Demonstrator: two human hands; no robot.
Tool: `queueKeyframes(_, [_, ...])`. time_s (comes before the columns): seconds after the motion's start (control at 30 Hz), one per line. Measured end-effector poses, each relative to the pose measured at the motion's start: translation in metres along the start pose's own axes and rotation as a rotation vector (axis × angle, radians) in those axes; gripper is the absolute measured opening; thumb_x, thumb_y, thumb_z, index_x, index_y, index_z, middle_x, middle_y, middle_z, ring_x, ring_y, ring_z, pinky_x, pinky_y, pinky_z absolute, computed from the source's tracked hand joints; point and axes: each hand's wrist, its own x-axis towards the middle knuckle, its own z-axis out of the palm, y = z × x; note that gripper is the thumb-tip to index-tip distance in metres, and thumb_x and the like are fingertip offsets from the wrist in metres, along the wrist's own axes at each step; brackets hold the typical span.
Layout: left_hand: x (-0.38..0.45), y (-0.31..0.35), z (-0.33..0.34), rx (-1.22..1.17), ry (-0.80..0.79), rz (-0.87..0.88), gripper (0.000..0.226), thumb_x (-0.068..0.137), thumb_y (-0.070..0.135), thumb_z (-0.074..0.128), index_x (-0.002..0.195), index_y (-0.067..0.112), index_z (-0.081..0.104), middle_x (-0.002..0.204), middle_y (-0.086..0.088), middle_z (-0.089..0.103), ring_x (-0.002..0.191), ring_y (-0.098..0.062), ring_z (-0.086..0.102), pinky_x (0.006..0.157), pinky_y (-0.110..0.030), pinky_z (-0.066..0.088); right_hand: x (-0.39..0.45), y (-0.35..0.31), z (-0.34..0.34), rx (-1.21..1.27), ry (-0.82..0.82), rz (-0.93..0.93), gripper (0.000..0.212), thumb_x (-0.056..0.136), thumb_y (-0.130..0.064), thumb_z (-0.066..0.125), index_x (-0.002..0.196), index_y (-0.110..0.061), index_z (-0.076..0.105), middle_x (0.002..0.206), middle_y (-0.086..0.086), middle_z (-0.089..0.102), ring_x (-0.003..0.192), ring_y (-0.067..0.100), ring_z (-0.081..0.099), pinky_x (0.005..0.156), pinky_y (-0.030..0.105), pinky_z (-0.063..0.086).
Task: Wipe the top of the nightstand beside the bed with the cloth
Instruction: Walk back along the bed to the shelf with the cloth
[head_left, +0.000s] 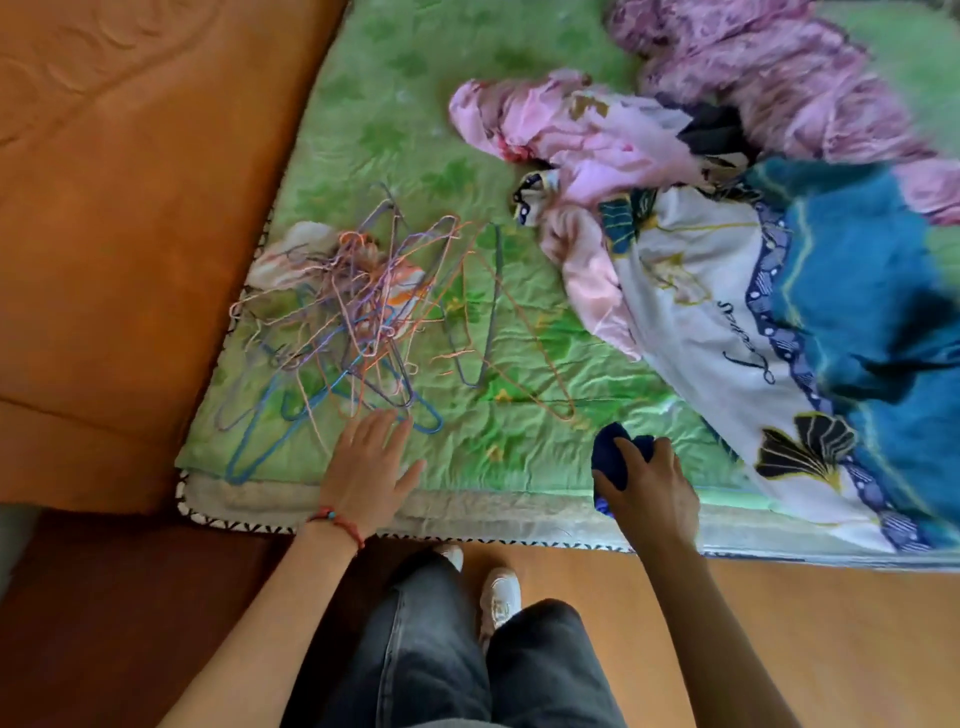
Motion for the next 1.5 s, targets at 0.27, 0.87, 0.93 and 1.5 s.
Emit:
queueKeyframes(0.27, [0.097,0.099,0.004,0.011,-0.021,0.474,0.045,0.083,0.035,0.063,0.112,0.0,0.062,0.113,-0.021,0.061,0.102,-0.036,0.059,0.085,-0.051,0.048,-0.053,0.079,-0.012,0.066,0.071,0.477,0.045,0.079,-0.032,0.068,0.118,-0.013,0.055,0.108,0.019,0.048,0.093,0.038,0.053,0.061,0.042,0.048])
queueKeyframes(0.87, [0.132,0.398,0.05,0.064,-0.179,1.28,0.053,0.078,0.038,0.041,0.106,0.0,0.064,0.107,-0.021,0.061,0.097,-0.035,0.057,0.083,-0.045,0.047,-0.226,0.22,-0.018,0.241,0.329,1.318,0.039,0.082,-0.029,0.063,0.115,-0.01,0.055,0.107,0.018,0.047,0.092,0.036,0.051,0.065,0.041,0.051])
queueKeyframes(0.93, [0.129,0.431,0.053,0.06,-0.177,1.298,0.052,0.078,0.038,0.04,0.106,0.0,0.063,0.106,-0.021,0.061,0.098,-0.035,0.057,0.084,-0.046,0.046,-0.235,0.242,-0.019,0.238,0.321,1.343,0.039,0.082,-0.031,0.063,0.115,-0.011,0.055,0.109,0.017,0.046,0.093,0.035,0.051,0.064,0.041,0.051])
queueKeyframes(1.5, [0.145,0.733,0.074,0.066,-0.226,1.384,0.058,0.084,0.041,0.036,0.111,-0.003,0.062,0.113,-0.025,0.06,0.104,-0.04,0.058,0.088,-0.056,0.044,-0.268,0.502,-0.099,0.197,0.279,1.436,0.043,0.084,-0.033,0.061,0.121,-0.014,0.05,0.105,0.013,0.047,0.085,0.032,0.052,0.058,0.031,0.036])
